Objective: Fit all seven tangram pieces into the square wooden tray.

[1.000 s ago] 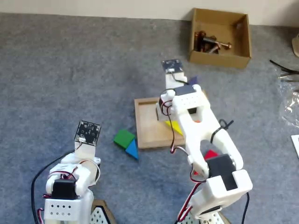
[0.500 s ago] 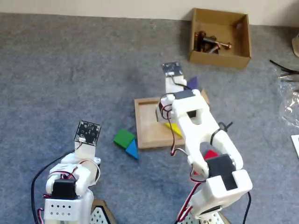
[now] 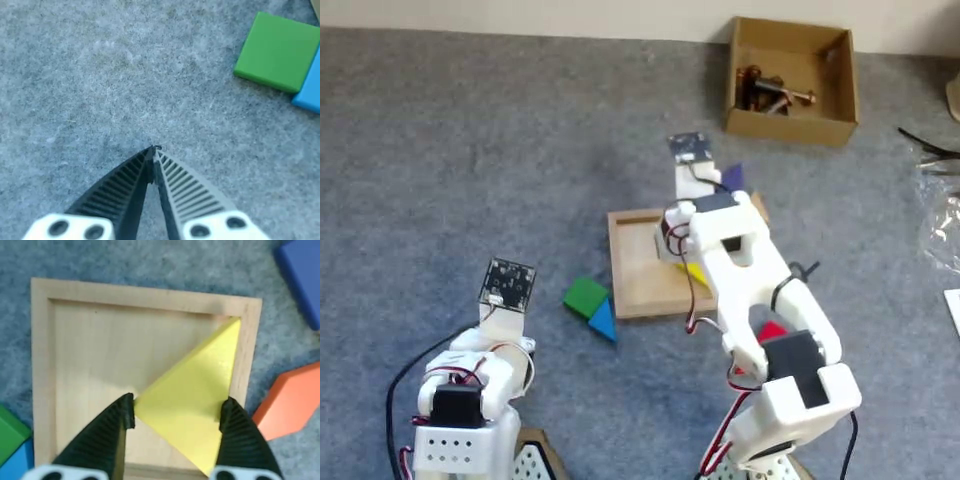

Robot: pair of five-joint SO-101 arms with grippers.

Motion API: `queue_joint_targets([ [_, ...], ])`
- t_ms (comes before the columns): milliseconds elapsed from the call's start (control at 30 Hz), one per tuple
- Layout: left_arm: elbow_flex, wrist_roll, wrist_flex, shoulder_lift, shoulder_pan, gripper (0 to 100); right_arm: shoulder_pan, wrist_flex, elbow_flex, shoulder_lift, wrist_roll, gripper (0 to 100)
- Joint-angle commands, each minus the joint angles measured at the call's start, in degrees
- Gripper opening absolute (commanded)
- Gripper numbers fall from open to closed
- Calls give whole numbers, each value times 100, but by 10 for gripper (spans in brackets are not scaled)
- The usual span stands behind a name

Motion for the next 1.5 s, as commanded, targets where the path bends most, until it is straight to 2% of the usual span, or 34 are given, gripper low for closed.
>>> queue_joint_targets([
  [0,119,44,18,-31,136,5,163,-136,-31,-101,-9,211],
  [167,119,44,18,-31,136,5,163,-136,-31,-110,273,216],
  [800,119,44,18,-31,136,5,163,-127,-31,-119,545,217],
  [1033,119,44,18,-31,136,5,154,541,-84,-127,800,217],
  [1367,119,44,18,-31,136,5,154,655,-242,-145,879,217],
  [1467,119,44,18,-31,136,5,163,1130,-637,-145,879,217],
])
